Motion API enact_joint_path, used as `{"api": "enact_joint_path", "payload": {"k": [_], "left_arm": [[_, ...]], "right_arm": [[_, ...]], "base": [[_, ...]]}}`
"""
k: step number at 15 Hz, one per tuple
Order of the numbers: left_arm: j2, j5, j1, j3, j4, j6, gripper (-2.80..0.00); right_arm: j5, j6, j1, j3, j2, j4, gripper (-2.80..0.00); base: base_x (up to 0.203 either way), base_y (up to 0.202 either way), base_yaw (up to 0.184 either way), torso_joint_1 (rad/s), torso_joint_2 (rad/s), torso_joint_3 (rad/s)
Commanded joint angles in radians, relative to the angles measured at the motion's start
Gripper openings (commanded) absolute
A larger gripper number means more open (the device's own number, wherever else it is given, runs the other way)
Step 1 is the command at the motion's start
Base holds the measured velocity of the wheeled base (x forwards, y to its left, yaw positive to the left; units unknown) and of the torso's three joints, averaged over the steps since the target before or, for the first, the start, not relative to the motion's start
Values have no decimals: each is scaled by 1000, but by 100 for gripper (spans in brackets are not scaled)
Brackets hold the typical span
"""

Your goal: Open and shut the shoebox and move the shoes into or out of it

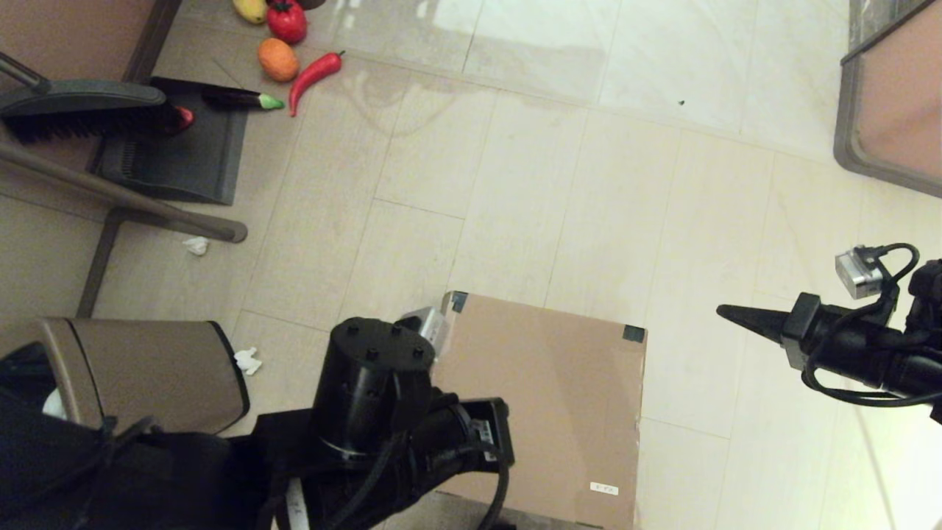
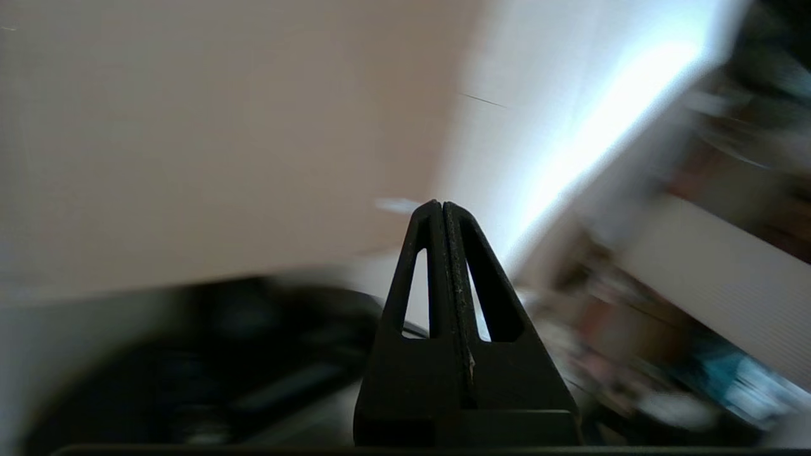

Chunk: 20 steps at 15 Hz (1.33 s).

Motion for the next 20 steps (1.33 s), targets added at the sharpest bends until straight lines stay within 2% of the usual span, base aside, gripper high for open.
{"api": "enact_joint_path", "payload": {"k": [1,2,3,6,8,10,13,16,17,20], "left_arm": [[79,27,102,20,-9,31,-280],[117,39,141,16,-16,36,-280],[158,44,171,4,-35,40,-280],[289,51,226,-64,-149,45,-280],[378,56,265,-123,-217,67,-280],[463,78,321,-202,-273,145,-280],[538,112,402,-332,-338,307,-280],[516,119,462,-317,-348,454,-280],[526,118,474,-314,-356,478,-280],[586,115,468,-323,-365,484,-280]], "right_arm": [[-129,-357,11,-1,8,152,-280],[-205,-477,23,-4,32,205,-280],[-249,-522,44,-11,78,232,-280],[-323,-534,119,-48,184,251,-280],[-423,-537,144,-87,253,243,-280],[-488,-538,159,-126,296,239,-280],[-523,-539,184,-141,321,242,-280],[-523,-540,186,-137,335,244,-280],[-525,-540,188,-139,345,244,-280],[-548,-539,219,-160,385,242,-280]], "base": [[0,0,0,0,0,0],[0,0,0,0,0,0],[0,0,0,0,0,0],[0,0,0,0,0,0],[0,0,0,0,0,0],[0,0,0,0,0,0],[0,0,0,0,0,0],[0,0,0,0,0,0],[0,0,0,0,0,0],[0,0,0,0,0,0]]}}
